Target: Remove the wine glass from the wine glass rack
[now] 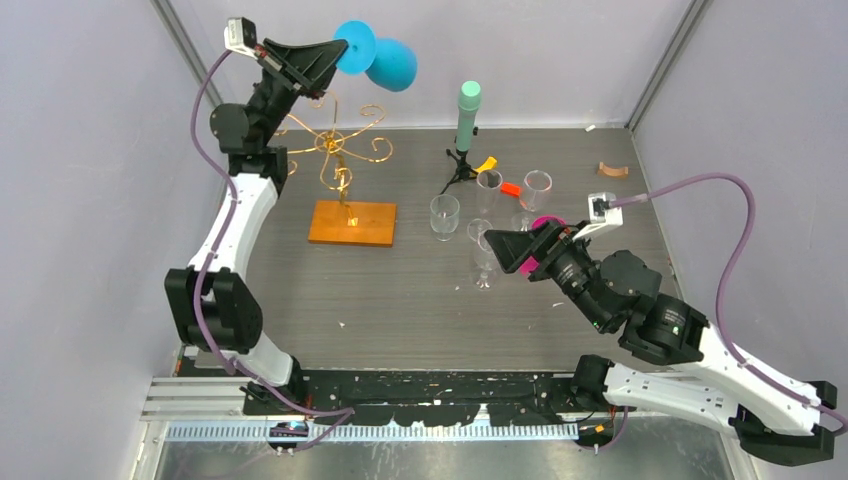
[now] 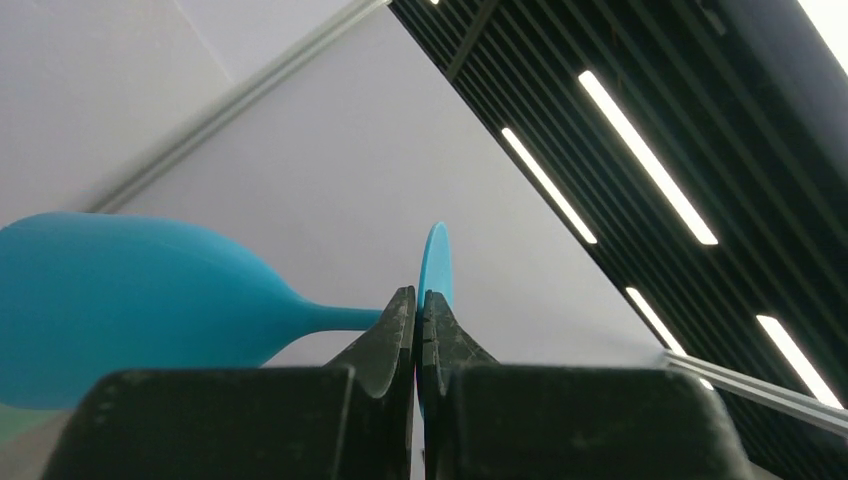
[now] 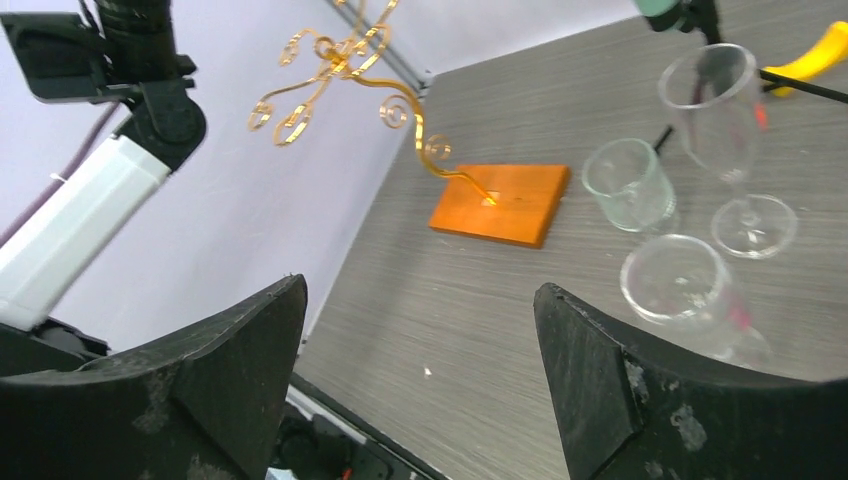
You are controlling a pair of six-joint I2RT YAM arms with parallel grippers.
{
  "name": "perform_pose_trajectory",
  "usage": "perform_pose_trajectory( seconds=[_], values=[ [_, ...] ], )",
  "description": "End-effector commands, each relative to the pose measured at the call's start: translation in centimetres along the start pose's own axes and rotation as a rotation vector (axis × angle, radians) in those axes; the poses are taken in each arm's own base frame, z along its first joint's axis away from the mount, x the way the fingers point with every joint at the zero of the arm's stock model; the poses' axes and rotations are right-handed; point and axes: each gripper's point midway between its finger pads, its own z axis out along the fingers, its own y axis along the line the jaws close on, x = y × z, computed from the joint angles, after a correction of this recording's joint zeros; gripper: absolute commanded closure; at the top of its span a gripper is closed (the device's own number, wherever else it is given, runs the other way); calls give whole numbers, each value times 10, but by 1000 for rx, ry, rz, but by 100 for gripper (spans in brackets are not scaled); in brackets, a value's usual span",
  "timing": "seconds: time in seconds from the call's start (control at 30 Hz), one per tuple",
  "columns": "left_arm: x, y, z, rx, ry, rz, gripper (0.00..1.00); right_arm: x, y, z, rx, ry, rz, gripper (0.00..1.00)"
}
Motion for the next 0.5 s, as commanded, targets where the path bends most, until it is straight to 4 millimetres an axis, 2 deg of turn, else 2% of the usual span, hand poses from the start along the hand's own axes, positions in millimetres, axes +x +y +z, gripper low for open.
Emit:
perform_pose_trajectory(
  seconds=[0.0,0.07,0.23,0.33,0.47],
  values=[
    [34,-83,-18,147,85,-112,100,-19,45,7,-168,-64,78,10],
    [45,-89,-26,132,123,-182,100,-25,56,10,-205,-89,116,10],
    [68,-88,-51,84,155,-416,100,-43,87,17,-302,-147,151,9],
    [80,-90,-66,78,148,-494,100,-49,96,23,-320,-173,172,9],
    [97,-111,-80,101,152,-537,100,-45,101,38,-308,-187,218,9]
  ],
)
